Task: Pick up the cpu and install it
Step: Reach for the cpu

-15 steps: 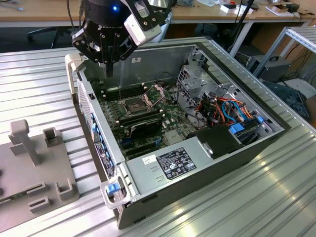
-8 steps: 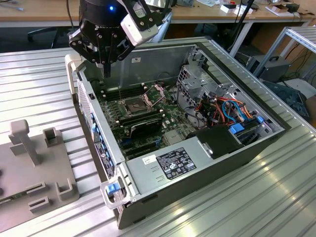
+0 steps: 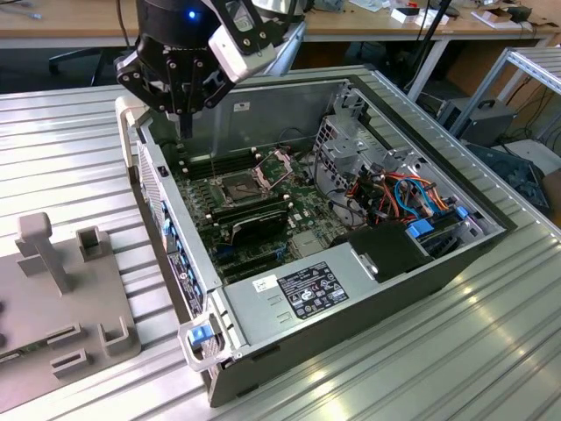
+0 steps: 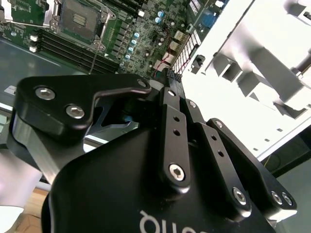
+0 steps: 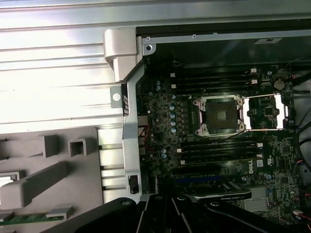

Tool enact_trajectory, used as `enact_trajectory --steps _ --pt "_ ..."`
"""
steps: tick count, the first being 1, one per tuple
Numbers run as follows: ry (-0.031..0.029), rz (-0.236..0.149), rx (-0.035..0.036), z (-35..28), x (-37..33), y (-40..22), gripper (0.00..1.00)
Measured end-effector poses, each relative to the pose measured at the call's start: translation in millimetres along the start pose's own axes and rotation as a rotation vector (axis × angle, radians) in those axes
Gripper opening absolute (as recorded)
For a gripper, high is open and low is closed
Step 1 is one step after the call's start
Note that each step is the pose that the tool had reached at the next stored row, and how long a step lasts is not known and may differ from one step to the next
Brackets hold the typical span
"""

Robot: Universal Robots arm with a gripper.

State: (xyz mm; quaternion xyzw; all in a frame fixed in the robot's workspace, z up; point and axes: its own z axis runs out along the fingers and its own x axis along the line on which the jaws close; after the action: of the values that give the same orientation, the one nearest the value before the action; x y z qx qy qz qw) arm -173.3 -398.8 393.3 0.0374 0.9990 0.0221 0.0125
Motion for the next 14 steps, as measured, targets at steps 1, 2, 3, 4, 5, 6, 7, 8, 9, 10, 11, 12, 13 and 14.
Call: enact_trajectory --steps 1,2,3,4,5,6,7,8,9,10,11,12,13,14 --pt "0.0 0.0 0.0 0.0 0.4 0.0 0.11" --pt "0.0 0.0 -0.0001 0.0 0.8 -0.1 0.11" --pt "0.0 0.0 0.0 -0.1 1.2 -0.1 0.11" --pt "0.0 0.0 0.0 0.0 1.7 -0.1 0.11" --pt "0.0 0.0 0.0 -0.1 2.2 -0.2 0.11" --pt "0.0 0.0 0.0 -0.1 2.5 -0.2 0.11" --pt "0.0 0.0 0.0 -0.1 3.0 -0.2 0.11" --pt "0.0 0.0 -0.0001 -0.1 3.4 -0.2 0.11" --pt "0.0 0.0 0.0 -0.1 3.6 -0.3 0.11" --pt "0.0 0.0 0.0 -0.1 3.6 -0.3 0.11" --pt "0.0 0.0 0.0 -0.1 3.7 -0.3 0.11" --pt "0.0 0.0 0.0 -0.1 3.8 -0.3 0.11" --pt "0.0001 0.0 0.0 -0.1 3.8 -0.3 0.11" --pt "0.0 0.0 0.0 -0.1 3.8 -0.3 0.11"
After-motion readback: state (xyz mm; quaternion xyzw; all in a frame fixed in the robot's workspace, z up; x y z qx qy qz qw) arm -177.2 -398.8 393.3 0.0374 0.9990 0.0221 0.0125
